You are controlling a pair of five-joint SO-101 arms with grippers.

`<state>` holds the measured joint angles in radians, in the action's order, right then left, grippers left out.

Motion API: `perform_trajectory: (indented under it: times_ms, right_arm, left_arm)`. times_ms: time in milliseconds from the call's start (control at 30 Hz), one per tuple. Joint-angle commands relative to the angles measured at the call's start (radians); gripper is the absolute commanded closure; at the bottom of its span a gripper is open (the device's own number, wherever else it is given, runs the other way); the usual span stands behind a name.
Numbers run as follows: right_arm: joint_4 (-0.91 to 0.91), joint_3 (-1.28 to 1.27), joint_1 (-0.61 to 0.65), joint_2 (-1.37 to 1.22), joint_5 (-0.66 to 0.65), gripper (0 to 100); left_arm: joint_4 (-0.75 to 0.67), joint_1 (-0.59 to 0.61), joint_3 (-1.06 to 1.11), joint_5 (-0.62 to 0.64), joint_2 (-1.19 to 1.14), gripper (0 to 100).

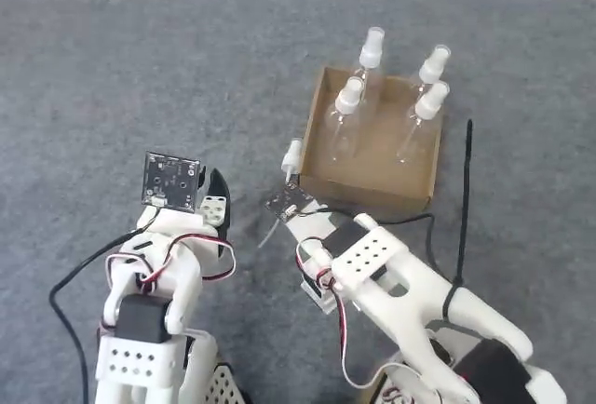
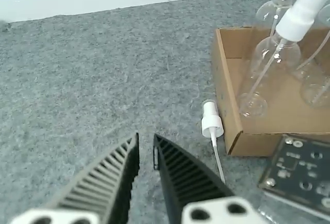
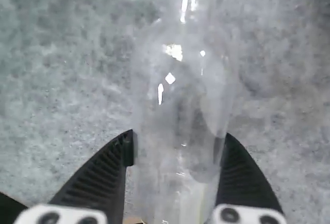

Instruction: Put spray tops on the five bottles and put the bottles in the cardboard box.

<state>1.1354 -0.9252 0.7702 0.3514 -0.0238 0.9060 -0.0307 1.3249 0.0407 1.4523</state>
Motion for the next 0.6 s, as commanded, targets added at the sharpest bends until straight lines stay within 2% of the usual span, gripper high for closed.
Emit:
perform_trajectory:
  times_ms: [0, 200, 433, 567]
  right_arm:
    - [-0.004, 0.012, 0.007, 0.047, 0.000, 86.8]
    - [0.005, 0.025, 0.008, 0.054, -0.002, 86.9]
    - [0.254, 0.157, 0.004, 0.252, -0.229, 87.0]
    - [0.329, 0.203, -0.008, 0.398, -0.284, 91.8]
  left_arm:
    - [-0.028, 0.005, -0.007, 0.014, 0.021, 96]
    - [-0.028, 0.005, -0.007, 0.014, 0.021, 96]
    - [-0.028, 0.005, -0.007, 0.012, 0.021, 96]
    - [-0.028, 0.005, -0.007, 0.011, 0.021, 96]
